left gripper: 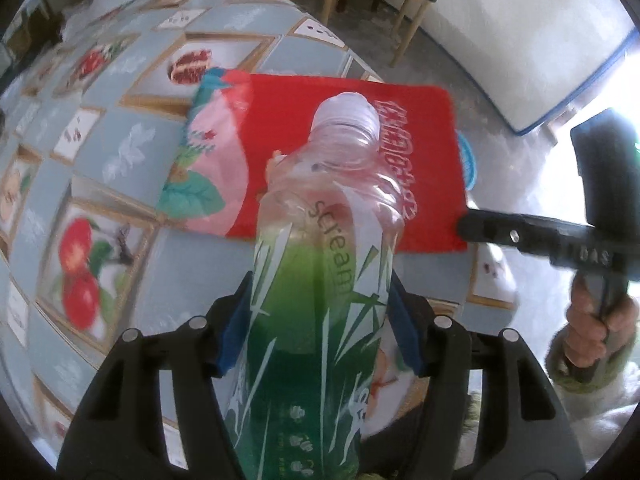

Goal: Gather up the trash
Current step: 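Lift the bottle with the left gripper while the right gripper lifts the red bag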

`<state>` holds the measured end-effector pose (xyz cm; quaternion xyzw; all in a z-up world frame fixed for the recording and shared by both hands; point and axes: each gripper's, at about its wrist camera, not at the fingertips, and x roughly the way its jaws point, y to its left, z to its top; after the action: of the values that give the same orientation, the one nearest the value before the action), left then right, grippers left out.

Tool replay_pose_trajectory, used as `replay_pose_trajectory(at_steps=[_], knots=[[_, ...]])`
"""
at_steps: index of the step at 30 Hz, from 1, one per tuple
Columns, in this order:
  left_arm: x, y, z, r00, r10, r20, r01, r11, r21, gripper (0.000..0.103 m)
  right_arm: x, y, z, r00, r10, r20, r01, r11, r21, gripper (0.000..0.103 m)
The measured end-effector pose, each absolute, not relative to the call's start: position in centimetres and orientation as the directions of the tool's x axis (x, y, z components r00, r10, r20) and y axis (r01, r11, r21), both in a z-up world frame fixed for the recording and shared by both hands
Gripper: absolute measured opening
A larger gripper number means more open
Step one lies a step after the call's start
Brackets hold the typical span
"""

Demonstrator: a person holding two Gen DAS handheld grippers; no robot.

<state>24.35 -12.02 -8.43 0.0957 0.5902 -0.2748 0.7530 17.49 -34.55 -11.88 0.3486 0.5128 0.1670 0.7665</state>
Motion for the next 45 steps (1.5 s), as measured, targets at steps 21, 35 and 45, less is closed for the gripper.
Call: replay_pose_trajectory(at_steps=[21,35,45], knots=[[28.9,-12.6,-9.3,0.001,-0.374,-0.927,0.402,0.849,-0.342,0.073,20.1,-35.8,-12.9,0.389,0.699,-0.600,0.143,0.598,0.789,0.050],[28.9,-13.9,-10.1,0.025,-0.381,-0.924,0.425,0.841,-0.335,0.067,22.4,-35.3,-14.3,0.336,0.765,-0.549,0.158,0.529,0.834,0.050],[26.1,-14.6,-9.4,0.100,-0.358,-0.928,0.449,0.849,-0.279,0.067,22.6,-34.4,-15.0,0.315,0.756,-0.574,0.176,0.548,0.818,0.012]])
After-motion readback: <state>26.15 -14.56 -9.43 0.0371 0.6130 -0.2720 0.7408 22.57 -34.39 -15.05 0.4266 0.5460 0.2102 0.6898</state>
